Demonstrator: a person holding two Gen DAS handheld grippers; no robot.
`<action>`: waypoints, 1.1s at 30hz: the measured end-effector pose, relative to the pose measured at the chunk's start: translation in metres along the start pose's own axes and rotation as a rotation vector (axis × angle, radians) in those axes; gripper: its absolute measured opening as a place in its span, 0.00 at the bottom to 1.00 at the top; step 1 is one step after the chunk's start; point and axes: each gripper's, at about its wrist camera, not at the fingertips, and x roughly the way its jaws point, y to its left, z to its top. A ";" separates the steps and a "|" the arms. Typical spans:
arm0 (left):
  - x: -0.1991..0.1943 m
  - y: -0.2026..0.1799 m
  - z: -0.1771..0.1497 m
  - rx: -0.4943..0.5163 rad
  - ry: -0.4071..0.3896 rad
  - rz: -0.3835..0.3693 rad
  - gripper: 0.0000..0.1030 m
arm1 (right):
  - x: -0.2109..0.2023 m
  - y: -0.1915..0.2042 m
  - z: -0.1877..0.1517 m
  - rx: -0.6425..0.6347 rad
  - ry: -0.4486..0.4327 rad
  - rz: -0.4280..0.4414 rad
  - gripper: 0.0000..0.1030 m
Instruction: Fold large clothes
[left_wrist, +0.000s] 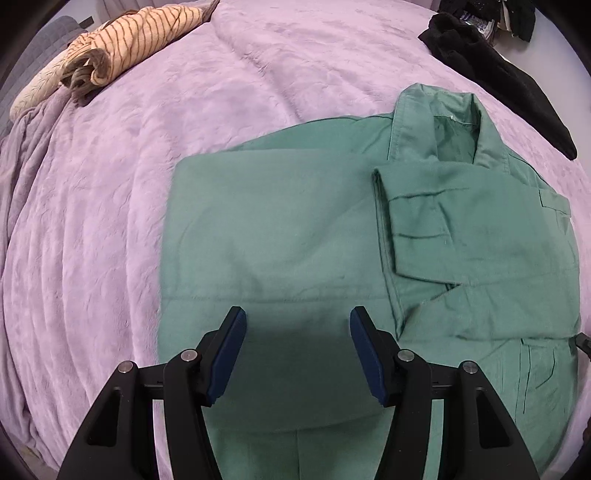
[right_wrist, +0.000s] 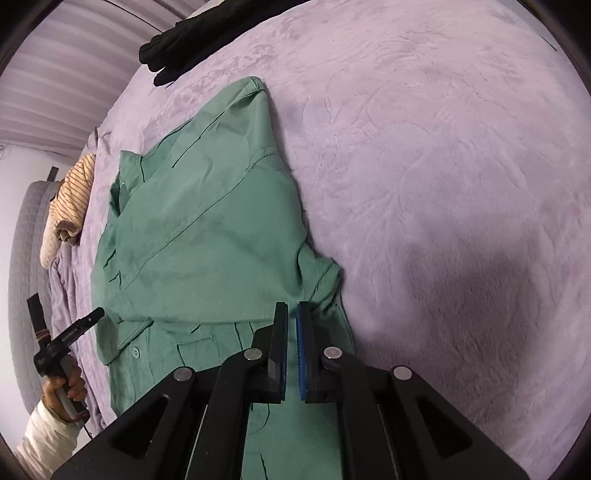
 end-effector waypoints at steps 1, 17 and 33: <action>-0.003 0.002 -0.007 -0.007 0.005 0.005 0.59 | -0.001 0.003 -0.003 0.003 0.005 -0.001 0.08; -0.051 0.011 -0.083 -0.088 0.012 0.021 1.00 | -0.023 0.036 -0.040 -0.053 0.053 0.062 0.81; -0.063 0.070 -0.210 -0.236 0.194 0.089 1.00 | -0.039 -0.003 -0.095 -0.031 0.162 0.055 0.81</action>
